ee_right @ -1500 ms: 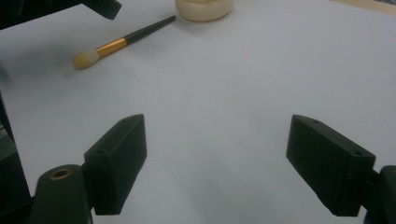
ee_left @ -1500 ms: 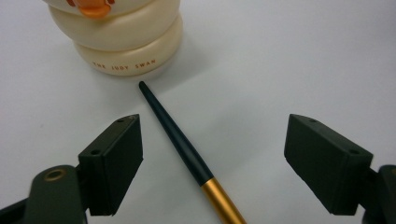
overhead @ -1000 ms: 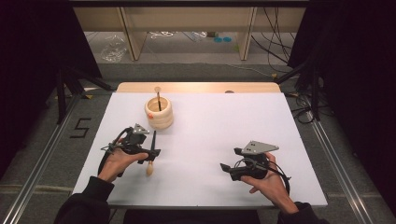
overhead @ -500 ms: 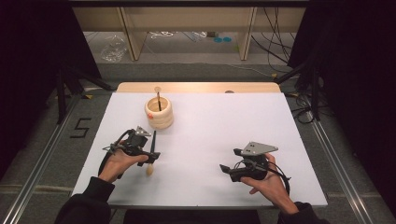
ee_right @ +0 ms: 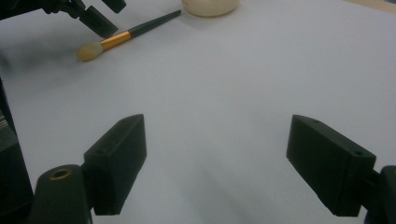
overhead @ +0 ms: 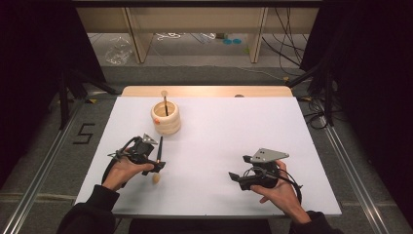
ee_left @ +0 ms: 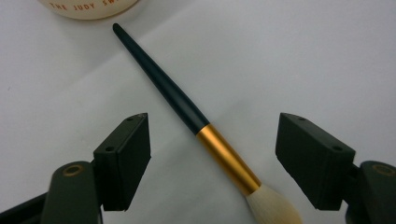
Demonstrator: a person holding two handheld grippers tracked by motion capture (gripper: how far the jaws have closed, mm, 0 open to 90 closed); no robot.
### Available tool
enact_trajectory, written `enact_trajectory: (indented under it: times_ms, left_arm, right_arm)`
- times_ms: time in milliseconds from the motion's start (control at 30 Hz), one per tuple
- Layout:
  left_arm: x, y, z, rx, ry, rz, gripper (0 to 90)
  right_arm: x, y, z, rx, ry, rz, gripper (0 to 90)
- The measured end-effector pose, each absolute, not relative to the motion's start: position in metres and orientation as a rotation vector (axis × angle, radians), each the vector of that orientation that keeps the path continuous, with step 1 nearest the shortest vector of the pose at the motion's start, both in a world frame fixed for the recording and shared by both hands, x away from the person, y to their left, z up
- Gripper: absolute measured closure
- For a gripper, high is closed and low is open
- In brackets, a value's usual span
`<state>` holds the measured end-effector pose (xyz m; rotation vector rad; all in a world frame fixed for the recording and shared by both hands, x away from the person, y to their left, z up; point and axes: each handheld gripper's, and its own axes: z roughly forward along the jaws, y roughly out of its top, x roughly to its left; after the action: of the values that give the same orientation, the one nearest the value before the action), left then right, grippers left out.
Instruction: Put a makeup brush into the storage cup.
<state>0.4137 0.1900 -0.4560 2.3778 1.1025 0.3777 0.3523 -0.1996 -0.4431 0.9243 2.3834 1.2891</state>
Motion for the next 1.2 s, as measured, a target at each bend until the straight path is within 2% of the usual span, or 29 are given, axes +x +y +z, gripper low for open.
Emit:
enact_trajectory:
  times_ms: [533, 700, 833, 1100, 1200]
  left_arm:
    - [0.420, 0.186, -0.460, 2.379, 1.086, 0.384, 32.8]
    - [0.425, 0.183, -0.461, 2.463, 1.083, 0.374, 35.6]
    - [0.432, 0.186, -0.464, 2.456, 1.112, 0.369, 37.4]
    - [0.439, 0.187, -0.467, 2.464, 1.115, 0.332, 46.3]
    - [0.440, 0.188, -0.466, 2.485, 1.095, 0.325, 52.3]
  right_arm:
    - [0.354, -0.199, -0.444, 0.914, 2.392, 1.289, 20.7]
    - [0.354, -0.199, -0.444, 0.915, 2.392, 1.287, 20.8]
    - [0.354, -0.198, -0.444, 0.921, 2.395, 1.291, 20.8]
    - [0.353, -0.198, -0.444, 0.913, 2.394, 1.284, 20.9]
    - [0.353, -0.197, -0.444, 0.911, 2.397, 1.279, 21.0]
